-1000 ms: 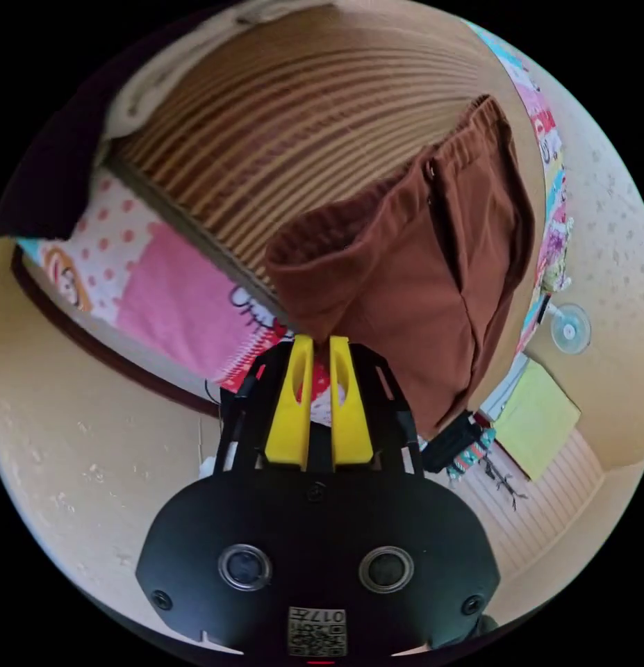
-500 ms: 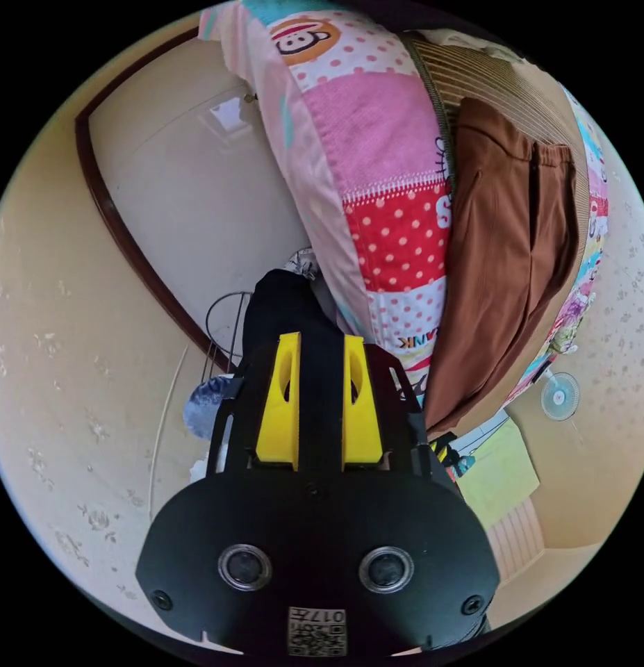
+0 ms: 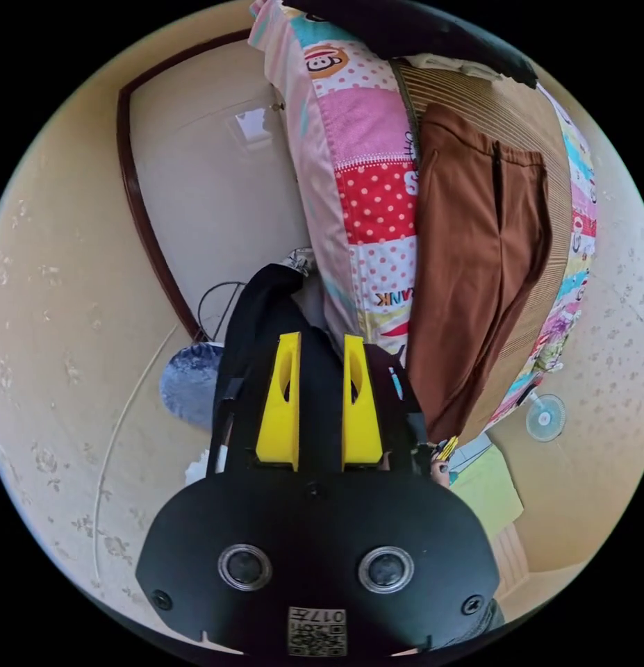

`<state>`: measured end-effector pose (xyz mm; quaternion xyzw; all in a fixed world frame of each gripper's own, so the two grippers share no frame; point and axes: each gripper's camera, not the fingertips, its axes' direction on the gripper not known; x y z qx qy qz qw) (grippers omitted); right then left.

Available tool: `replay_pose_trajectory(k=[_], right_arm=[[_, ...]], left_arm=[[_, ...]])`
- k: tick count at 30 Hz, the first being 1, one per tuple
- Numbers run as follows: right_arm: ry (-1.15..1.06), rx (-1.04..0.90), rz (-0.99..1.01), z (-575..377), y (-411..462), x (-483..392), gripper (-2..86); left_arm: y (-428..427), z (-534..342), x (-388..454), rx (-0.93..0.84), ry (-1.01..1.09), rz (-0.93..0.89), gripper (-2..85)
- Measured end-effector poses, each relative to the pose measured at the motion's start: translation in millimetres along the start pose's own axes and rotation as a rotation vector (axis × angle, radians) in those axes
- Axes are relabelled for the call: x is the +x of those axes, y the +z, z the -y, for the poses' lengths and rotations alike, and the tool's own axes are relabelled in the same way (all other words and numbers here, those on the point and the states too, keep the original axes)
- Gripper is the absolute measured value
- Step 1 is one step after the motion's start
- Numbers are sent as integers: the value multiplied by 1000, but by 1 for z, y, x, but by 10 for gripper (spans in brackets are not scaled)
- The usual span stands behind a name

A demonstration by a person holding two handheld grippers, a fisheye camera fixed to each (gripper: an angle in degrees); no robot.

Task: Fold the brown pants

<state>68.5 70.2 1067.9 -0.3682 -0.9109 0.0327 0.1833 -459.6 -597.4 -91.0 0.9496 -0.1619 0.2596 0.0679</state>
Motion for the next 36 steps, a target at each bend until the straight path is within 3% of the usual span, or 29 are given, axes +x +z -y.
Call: replay_pose_trajectory(k=[4,6,9,12,17,20,24,30,36], right_arm=[[-142,-54,-9,46,35,-93,18],[-155,-62,-114,76,63,-143,12],[-259,-33,-266,95,83,-188,9],[-388,5,-243,88,77,-206,6],[-322,-168,-285,58,57,-143,7],[-171,-163,-311,12,9,-69,12],[72,30,-230,-78,-83,25,28],[394,392,-150,-197,-165,94,87],[391,583,115,-221,-147,103,86]], left_arm=[[0,-11,17,-10,55,26,92],[-3,-14,33,-15,123,145,88],[-4,-15,50,-25,192,220,88],[-5,-14,60,-16,237,208,88],[-2,0,64,-21,267,130,88],[-5,19,60,-12,263,50,90],[-10,58,51,-10,224,-46,107],[-23,114,50,41,186,-98,135],[-15,147,48,56,117,-135,135]])
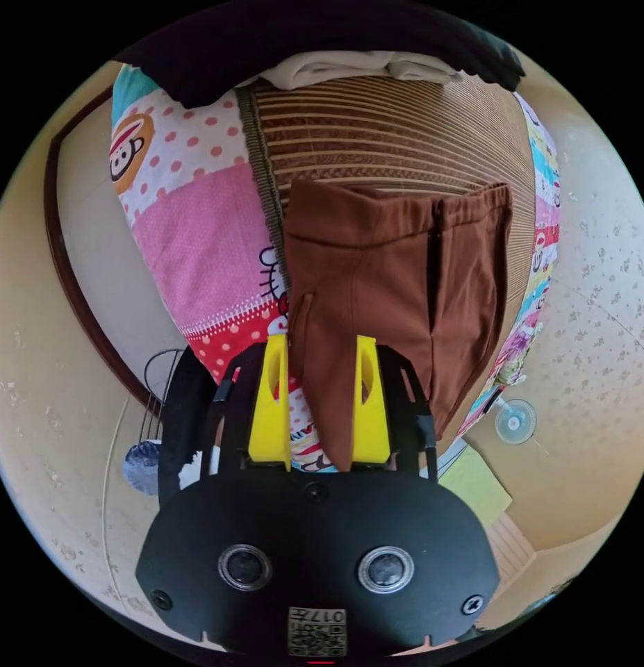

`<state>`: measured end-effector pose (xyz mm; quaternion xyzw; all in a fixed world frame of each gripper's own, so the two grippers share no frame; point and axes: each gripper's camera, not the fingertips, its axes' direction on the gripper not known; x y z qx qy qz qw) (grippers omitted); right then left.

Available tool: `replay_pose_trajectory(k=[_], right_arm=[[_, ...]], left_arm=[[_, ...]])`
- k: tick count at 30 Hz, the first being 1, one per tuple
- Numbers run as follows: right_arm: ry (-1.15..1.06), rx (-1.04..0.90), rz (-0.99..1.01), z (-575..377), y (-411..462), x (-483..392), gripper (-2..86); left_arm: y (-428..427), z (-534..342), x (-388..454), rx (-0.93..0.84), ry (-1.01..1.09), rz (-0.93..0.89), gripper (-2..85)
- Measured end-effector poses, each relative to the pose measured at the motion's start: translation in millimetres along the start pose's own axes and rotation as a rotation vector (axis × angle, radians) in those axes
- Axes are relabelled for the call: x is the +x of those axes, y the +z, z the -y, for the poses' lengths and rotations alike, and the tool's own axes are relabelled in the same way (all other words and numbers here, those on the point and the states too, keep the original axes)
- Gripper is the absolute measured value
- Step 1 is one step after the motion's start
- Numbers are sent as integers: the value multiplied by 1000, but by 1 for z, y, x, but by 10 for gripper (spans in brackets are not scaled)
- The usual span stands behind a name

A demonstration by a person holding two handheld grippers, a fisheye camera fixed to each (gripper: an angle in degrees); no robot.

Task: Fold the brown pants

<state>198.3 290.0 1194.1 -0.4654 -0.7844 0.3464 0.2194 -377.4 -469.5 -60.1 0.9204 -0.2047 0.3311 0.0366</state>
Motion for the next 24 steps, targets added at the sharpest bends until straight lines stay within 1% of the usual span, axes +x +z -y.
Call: replay_pose_trajectory(k=[1,4,6,7,9,10,12,14,16,18,20,22,24], right_arm=[[-2,4,1,-2,3,-1,87],[-24,-15,-115,-5,21,-14,103],[-99,-111,-252,-2,44,-29,113],[-121,-140,-290,-2,51,-32,114],[-213,-248,-422,-4,79,-44,109],[-231,-266,-452,-6,85,-46,106],[-266,-267,-617,-15,97,-54,72],[-309,-261,-728,-23,100,-62,48],[-367,-281,-773,-32,100,-70,35],[-445,-306,-847,-44,97,-81,20],[-587,-362,-795,-56,97,-98,13],[-630,-364,-803,-64,102,-115,9],[-685,-388,-671,-70,117,-146,5]], left_arm=[[1,1,-1,-2,5,8,134],[6,2,-3,-11,51,46,128],[7,-1,-7,-5,78,45,123],[7,-2,-8,-11,83,46,121],[11,-2,-13,-61,94,47,98],[12,-2,-15,-76,96,43,88],[13,-1,-18,-127,122,-3,52],[7,-4,-19,-135,155,-67,42],[-5,-13,-15,-120,229,-113,39],[-24,-30,1,-110,369,-151,36],[-39,-43,13,-111,425,-216,34],[-55,-54,31,-93,479,-262,32],[-69,-60,67,-74,550,-309,32]])
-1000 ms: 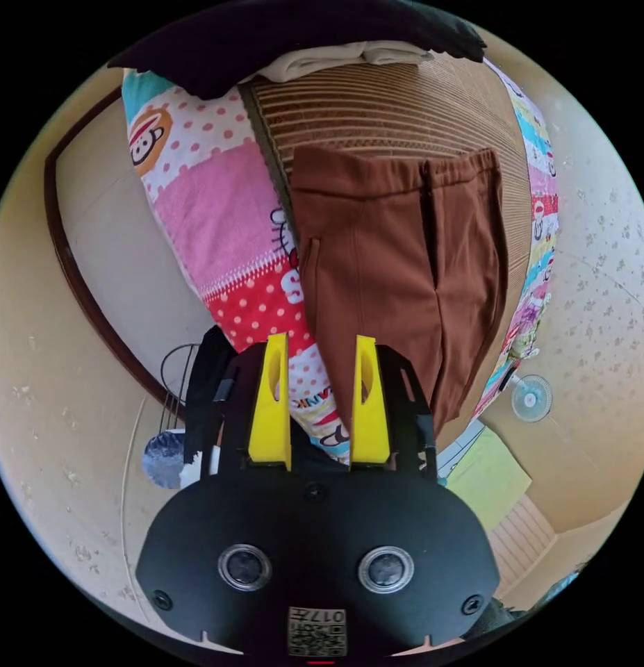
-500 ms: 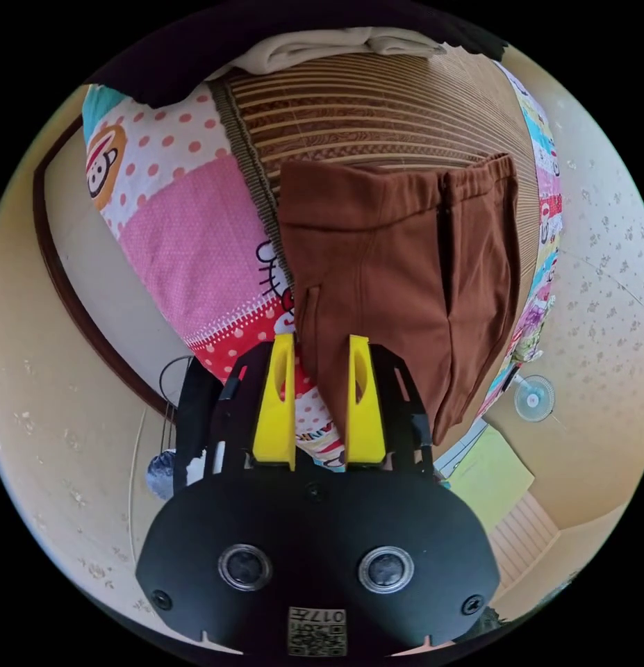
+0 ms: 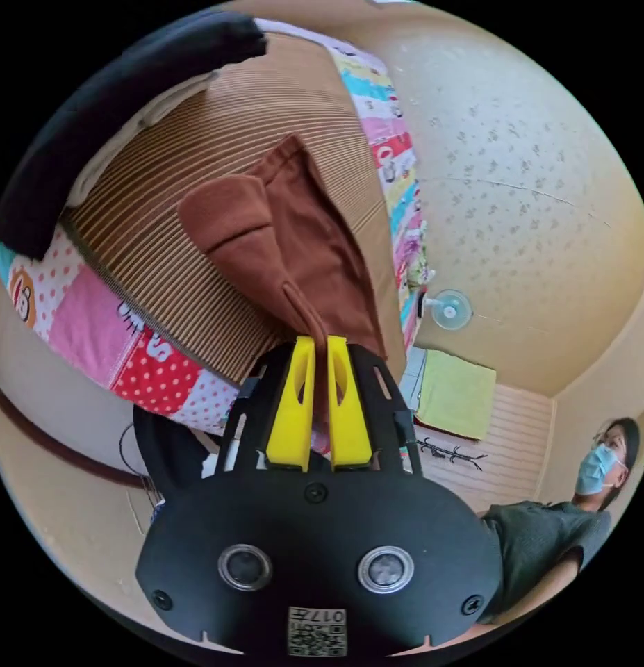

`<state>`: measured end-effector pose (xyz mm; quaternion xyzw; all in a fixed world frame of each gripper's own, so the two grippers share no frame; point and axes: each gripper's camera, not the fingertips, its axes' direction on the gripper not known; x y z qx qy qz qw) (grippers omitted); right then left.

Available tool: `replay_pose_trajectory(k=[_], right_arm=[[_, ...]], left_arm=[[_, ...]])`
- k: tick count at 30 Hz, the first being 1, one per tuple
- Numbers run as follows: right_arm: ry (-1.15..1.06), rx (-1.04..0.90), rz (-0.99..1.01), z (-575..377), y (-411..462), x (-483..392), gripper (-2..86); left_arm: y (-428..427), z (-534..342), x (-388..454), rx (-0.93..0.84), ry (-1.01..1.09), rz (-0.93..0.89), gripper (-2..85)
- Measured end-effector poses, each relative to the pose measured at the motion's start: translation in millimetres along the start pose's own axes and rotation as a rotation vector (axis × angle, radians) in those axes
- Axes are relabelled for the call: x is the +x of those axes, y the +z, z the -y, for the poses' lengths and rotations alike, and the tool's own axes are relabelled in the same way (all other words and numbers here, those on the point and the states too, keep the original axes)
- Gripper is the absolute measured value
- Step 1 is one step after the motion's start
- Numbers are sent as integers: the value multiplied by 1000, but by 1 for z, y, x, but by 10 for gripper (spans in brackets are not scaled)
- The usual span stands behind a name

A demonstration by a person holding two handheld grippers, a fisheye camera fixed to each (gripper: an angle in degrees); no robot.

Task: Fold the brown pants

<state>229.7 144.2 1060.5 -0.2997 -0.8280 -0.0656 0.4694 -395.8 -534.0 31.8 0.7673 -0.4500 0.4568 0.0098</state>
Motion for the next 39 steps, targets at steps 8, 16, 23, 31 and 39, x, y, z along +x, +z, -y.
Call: replay_pose_trajectory(k=[8,16,23,31,39], right_arm=[[-148,37,193,136,41,-147,3],[-224,30,310,197,120,-200,4],[-295,-344,-298,170,217,-119,3],[-204,-343,-208,109,170,0,3],[-19,-363,-84,63,116,80,3]], left_arm=[[64,143,122,32,250,118,38],[188,202,118,95,186,391,65],[292,156,73,-215,302,598,-4],[262,114,38,-342,247,616,-7],[155,39,-54,-115,-102,382,92]])
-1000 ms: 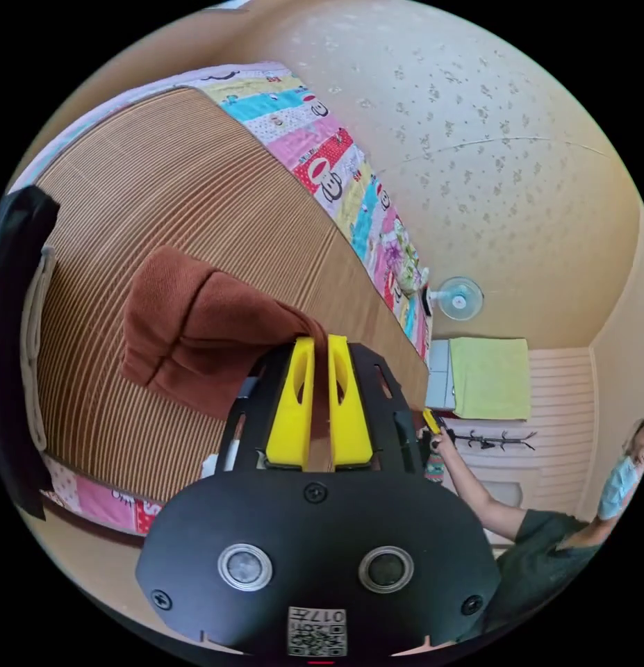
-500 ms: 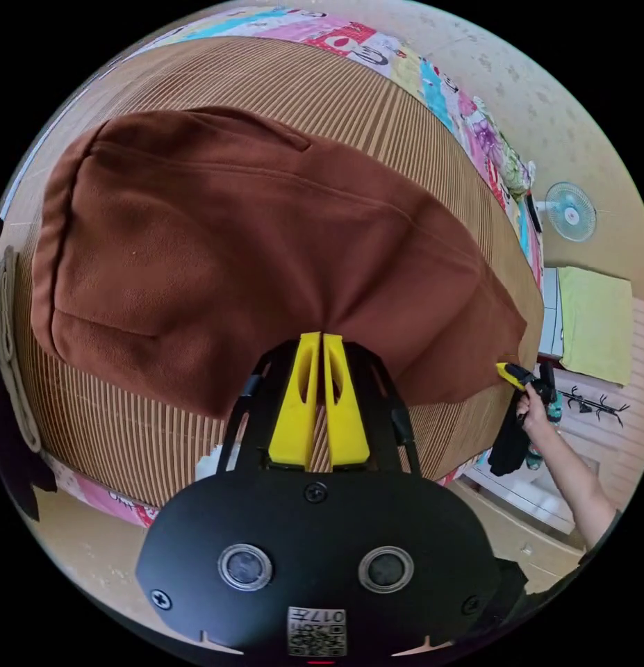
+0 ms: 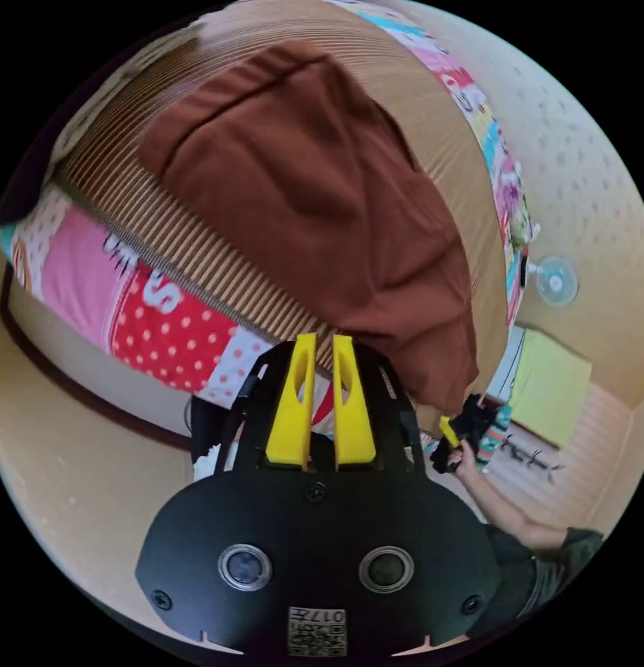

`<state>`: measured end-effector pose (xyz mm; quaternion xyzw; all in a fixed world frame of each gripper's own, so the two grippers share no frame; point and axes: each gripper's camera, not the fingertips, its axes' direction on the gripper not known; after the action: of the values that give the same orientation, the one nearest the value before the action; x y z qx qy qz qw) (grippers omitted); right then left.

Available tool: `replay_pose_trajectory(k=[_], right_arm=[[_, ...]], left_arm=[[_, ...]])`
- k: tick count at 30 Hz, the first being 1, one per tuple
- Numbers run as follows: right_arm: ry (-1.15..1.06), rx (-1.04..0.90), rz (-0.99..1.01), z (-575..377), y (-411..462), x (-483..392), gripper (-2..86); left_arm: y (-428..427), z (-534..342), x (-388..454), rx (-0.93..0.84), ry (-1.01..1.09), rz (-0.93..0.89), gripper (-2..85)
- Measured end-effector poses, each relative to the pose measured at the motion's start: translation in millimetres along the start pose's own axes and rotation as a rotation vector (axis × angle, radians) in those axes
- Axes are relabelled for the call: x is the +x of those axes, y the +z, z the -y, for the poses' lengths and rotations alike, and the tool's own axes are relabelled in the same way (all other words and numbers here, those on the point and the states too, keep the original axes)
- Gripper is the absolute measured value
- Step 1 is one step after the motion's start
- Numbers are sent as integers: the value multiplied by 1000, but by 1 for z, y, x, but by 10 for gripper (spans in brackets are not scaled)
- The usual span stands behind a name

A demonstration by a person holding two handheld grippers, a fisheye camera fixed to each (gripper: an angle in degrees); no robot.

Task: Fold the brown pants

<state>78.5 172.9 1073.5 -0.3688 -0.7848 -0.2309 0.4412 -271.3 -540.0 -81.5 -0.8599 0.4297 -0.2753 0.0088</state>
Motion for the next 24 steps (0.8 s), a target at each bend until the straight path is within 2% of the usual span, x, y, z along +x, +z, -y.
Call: replay_pose_trajectory(k=[2,6,10,13,16,17,18,19,20,21,23,24], right_arm=[[13,20,22,-14,-6,10,3],[23,65,45,-39,-8,18,3],[-19,75,68,-52,5,6,2],[-73,51,49,-59,24,-14,-1],[-130,27,27,-63,43,-36,-3],[-152,23,31,-64,50,-43,-1],[-168,23,38,-65,55,-48,0],[-173,24,43,-66,57,-51,1],[-178,29,53,-67,61,-54,2],[-180,35,67,-68,64,-55,3],[-172,47,87,-69,68,-55,3],[-161,54,97,-68,70,-52,4]], left_arm=[[-15,-4,-31,61,-101,-47,137],[-52,22,-68,231,-140,-189,157],[-60,67,-88,303,-190,-324,171],[-42,102,-110,256,-288,-470,138],[-22,118,-131,186,-375,-717,65],[-23,123,-129,164,-321,-807,56],[-34,131,-115,131,-178,-868,50],[-43,134,-106,110,-91,-886,47],[-66,135,-86,79,94,-891,41],[-91,131,-72,76,257,-868,36],[-117,127,-68,73,364,-755,31],[-123,131,-81,72,321,-648,25]])
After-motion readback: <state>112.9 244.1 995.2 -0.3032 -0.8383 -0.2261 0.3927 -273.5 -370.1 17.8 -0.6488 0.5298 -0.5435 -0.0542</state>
